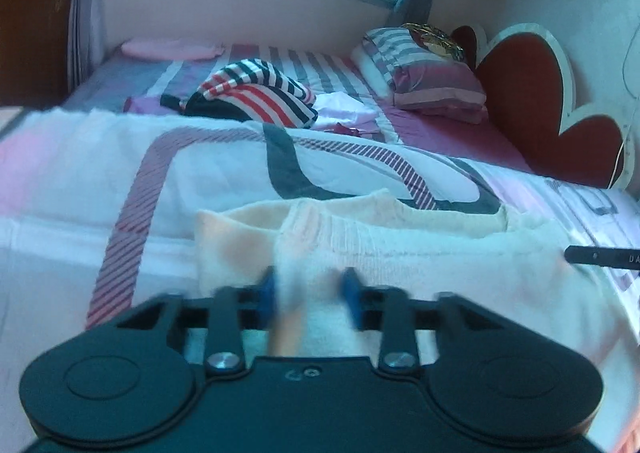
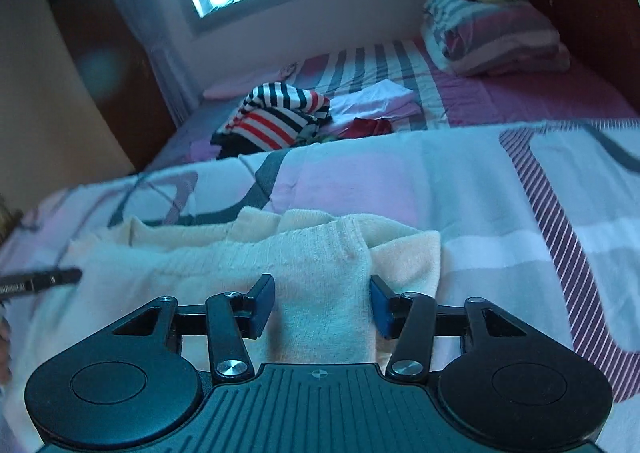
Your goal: Fold small clothes
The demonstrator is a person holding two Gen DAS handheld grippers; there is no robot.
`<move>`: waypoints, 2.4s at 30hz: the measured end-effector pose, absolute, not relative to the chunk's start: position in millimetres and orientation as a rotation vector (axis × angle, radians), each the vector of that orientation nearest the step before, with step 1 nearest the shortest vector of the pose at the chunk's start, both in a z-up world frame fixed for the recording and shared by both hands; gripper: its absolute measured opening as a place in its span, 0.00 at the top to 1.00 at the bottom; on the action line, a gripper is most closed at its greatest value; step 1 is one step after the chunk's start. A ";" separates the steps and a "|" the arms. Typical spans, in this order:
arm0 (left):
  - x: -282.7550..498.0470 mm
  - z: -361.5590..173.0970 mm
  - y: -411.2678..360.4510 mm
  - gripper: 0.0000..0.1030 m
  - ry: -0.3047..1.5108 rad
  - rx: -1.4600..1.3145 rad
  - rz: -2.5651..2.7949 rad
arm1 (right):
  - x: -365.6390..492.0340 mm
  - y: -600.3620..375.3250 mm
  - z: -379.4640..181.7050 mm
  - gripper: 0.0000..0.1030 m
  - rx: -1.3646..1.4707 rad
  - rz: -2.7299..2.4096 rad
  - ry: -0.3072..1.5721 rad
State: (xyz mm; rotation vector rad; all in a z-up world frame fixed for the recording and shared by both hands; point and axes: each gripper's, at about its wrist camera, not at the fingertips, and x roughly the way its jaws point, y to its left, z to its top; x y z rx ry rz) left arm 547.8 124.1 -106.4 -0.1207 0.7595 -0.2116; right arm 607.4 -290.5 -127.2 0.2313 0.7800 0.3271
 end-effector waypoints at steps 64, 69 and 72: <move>449.9 -106.8 14.2 0.31 0.716 0.042 -0.177 | 509.6 -187.0 -120.3 0.58 -0.103 0.391 0.746; 436.0 -106.6 60.5 0.31 0.735 0.041 -0.131 | 507.1 -237.6 -122.3 0.58 -0.068 0.294 0.771; 425.5 -92.8 49.0 0.34 0.729 0.051 -0.130 | 496.9 -228.1 -105.3 0.58 -0.074 0.298 0.755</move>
